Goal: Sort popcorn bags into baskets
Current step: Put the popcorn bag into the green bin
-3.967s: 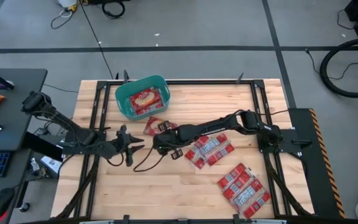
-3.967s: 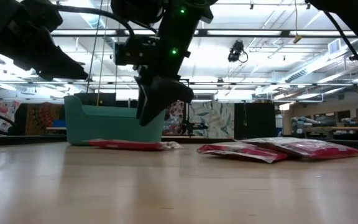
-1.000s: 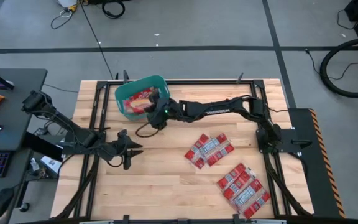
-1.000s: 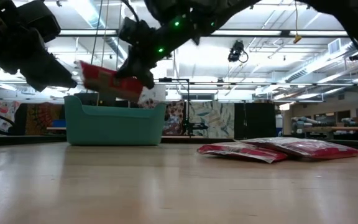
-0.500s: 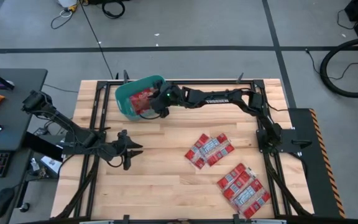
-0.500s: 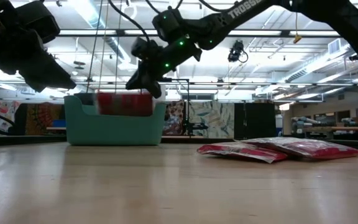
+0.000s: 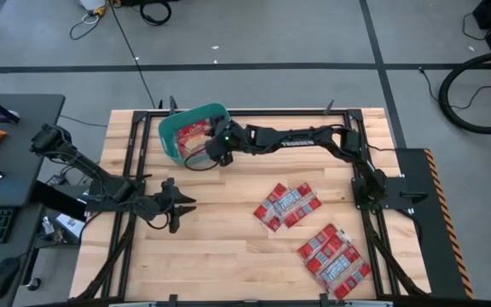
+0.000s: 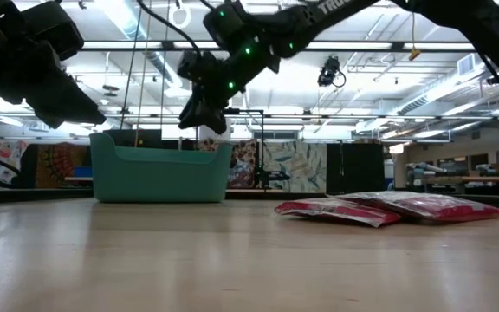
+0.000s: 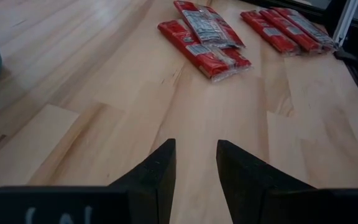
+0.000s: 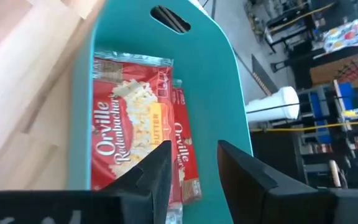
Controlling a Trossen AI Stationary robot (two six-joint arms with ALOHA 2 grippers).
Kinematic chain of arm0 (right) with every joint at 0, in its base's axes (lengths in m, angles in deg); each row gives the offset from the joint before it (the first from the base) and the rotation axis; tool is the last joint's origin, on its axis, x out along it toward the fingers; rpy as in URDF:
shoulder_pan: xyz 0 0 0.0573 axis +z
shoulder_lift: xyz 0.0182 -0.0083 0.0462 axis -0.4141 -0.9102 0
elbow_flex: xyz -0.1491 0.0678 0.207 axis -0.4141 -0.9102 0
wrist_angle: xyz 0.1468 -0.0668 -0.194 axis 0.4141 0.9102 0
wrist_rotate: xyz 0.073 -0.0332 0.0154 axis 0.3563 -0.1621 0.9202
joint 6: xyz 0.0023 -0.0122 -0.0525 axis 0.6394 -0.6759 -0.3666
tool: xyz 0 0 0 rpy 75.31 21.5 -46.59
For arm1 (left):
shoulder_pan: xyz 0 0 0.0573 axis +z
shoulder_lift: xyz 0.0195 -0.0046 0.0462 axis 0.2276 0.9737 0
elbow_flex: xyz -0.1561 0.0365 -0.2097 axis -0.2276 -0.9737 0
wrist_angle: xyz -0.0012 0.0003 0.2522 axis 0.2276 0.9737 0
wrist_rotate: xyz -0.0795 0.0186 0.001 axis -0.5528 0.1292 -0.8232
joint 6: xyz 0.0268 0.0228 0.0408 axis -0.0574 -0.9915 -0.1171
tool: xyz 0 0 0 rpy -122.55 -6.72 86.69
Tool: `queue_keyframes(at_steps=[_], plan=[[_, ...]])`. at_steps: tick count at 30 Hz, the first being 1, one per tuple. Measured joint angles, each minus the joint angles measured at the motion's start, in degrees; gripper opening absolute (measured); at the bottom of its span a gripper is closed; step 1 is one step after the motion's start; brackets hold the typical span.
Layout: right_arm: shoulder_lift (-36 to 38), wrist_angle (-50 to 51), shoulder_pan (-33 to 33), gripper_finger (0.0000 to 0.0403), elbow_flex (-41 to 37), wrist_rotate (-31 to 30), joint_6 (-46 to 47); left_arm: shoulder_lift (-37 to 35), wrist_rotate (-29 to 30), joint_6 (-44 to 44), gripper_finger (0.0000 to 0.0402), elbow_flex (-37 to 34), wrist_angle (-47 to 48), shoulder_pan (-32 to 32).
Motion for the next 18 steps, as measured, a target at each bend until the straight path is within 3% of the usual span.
queue_keyframes(at_steps=[12,18], plan=[[0.02,28.95,6.94,0.0133,10.74,-0.55,8.53,0.0,-0.09,0.02,0.0121,0.0,1.26,0.0],[0.08,45.53,10.01,0.0133,12.91,-3.66,16.28,0.01,-0.1,-0.77,0.0121,0.0,2.56,0.0]])
